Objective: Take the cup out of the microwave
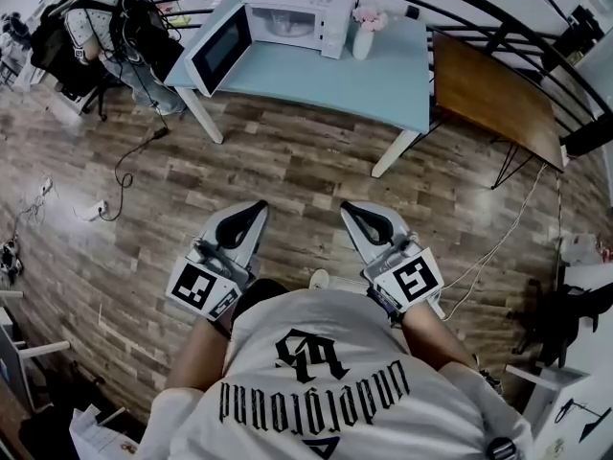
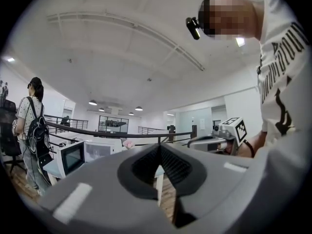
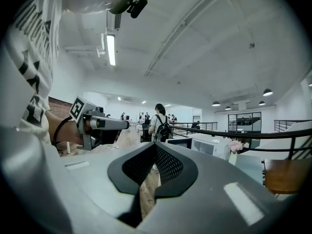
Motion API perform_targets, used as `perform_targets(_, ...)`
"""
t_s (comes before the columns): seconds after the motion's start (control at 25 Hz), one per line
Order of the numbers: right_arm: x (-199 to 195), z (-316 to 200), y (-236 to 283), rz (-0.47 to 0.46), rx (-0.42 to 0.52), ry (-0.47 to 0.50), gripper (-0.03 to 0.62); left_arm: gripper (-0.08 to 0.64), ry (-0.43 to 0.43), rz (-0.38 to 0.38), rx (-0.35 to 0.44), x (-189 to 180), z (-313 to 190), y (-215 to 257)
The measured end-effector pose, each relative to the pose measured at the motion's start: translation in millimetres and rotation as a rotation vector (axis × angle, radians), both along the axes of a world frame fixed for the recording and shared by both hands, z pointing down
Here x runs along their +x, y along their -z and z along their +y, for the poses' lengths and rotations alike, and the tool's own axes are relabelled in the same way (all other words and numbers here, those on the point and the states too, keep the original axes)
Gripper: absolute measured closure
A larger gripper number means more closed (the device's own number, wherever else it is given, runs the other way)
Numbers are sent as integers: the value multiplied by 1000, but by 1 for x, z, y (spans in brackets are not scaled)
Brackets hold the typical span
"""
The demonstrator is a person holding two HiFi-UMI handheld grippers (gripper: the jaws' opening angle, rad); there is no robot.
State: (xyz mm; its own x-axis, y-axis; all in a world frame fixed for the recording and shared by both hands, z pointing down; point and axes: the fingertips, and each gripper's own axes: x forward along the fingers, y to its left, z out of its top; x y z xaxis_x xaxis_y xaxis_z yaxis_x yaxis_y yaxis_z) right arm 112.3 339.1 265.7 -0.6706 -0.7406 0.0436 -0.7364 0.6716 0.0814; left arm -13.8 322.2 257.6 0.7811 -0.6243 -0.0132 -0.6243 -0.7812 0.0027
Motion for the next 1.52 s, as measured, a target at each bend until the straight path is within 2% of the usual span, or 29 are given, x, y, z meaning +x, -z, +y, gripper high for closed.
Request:
perform_targets(0.36, 32, -56, -6, -6, -23, 11, 588, 511, 16, 8, -37, 27, -56, -11)
perform_targets(0.76, 29, -137, -12, 2, -34, -9, 588, 511, -15, 12, -43, 27, -143, -19)
perform_targets(1.04, 3, -210, -10, 10, -42, -18, 588, 511, -21, 44, -36, 0, -220, -12)
perform_targets(1.52, -61, -343, -7, 23, -59, -71, 588, 511, -98, 27, -21, -66, -343, -1)
